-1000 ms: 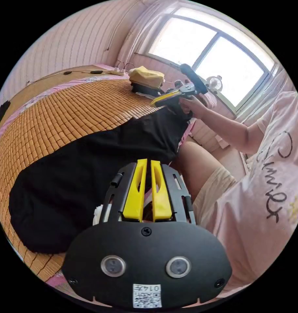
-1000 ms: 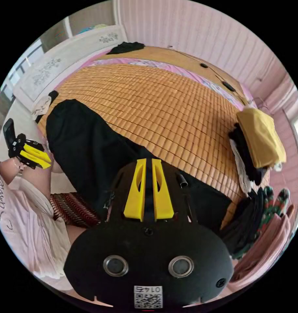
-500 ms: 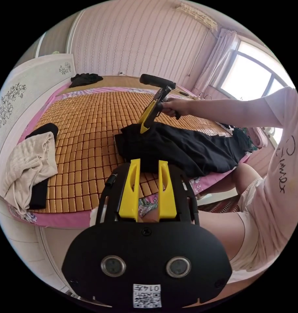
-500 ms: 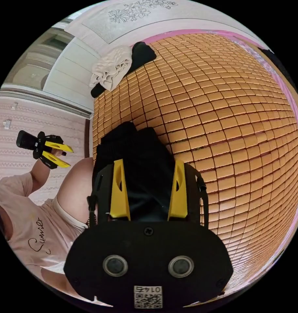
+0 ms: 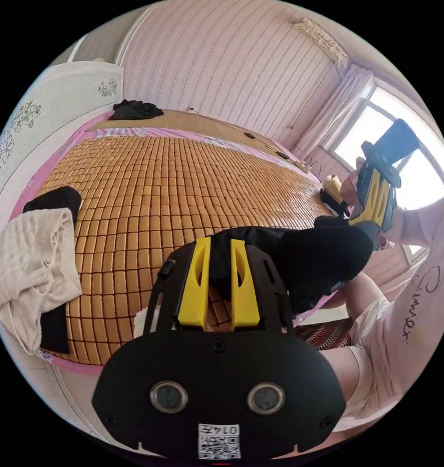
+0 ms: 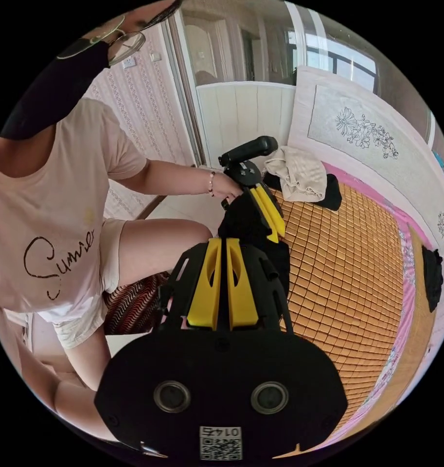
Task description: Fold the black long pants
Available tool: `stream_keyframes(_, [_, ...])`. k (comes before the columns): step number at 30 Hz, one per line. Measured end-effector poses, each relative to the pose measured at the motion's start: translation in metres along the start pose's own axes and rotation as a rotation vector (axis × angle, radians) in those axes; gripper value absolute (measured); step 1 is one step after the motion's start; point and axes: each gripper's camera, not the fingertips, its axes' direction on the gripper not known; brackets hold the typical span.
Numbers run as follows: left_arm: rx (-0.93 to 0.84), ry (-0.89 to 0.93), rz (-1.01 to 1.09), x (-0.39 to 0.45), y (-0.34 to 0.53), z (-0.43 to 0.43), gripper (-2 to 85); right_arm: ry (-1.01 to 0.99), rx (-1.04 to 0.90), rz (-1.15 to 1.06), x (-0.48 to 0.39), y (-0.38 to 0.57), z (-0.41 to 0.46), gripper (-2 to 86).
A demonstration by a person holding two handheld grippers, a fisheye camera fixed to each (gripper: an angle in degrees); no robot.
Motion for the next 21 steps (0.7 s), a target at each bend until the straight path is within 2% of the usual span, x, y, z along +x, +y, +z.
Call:
stream_keyframes(2, [-0.072,0.028,0.101,0.009,-0.021,0.014,6.9,-0.008,-0.003,-0.046,-0.01,-0.014,0.013,0.4])
stream_keyframes(4, [-0.234,0.085,0.232,0.019,-0.038,0.039,7.3,-0.009,-0.011,-0.07,-0.012,-0.021,0.023,0.4])
stream_keyframes(5, [-0.382,0.12,0.331,0.027,-0.043,0.058,7.7,-0.005,-0.022,-0.074,-0.01,-0.023,0.03,0.4])
stream_keyframes(6, [-0.508,0.112,0.409,0.032,-0.042,0.071,8.0,-0.003,-0.028,-0.075,-0.008,-0.024,0.033,0.4])
stream_keyframes(9, [-0.707,0.061,0.538,0.035,-0.028,0.08,8.4,0.004,-0.04,-0.045,0.009,-0.022,0.045,0.5])
stream_keyframes(13, [-0.765,0.061,0.495,0.02,-0.014,0.073,8.4,0.007,-0.057,0.028,0.052,-0.019,0.066,0.7])
stream_keyframes(16, [-0.797,-0.04,0.431,0.005,0.0,0.069,8.8,-0.046,-0.092,0.091,0.093,-0.02,0.095,1.1])
stream_keyframes(21, [-0.819,-0.056,0.212,-0.034,0.042,0.053,10.1,-0.066,-0.215,0.291,0.172,-0.01,0.171,3.2])
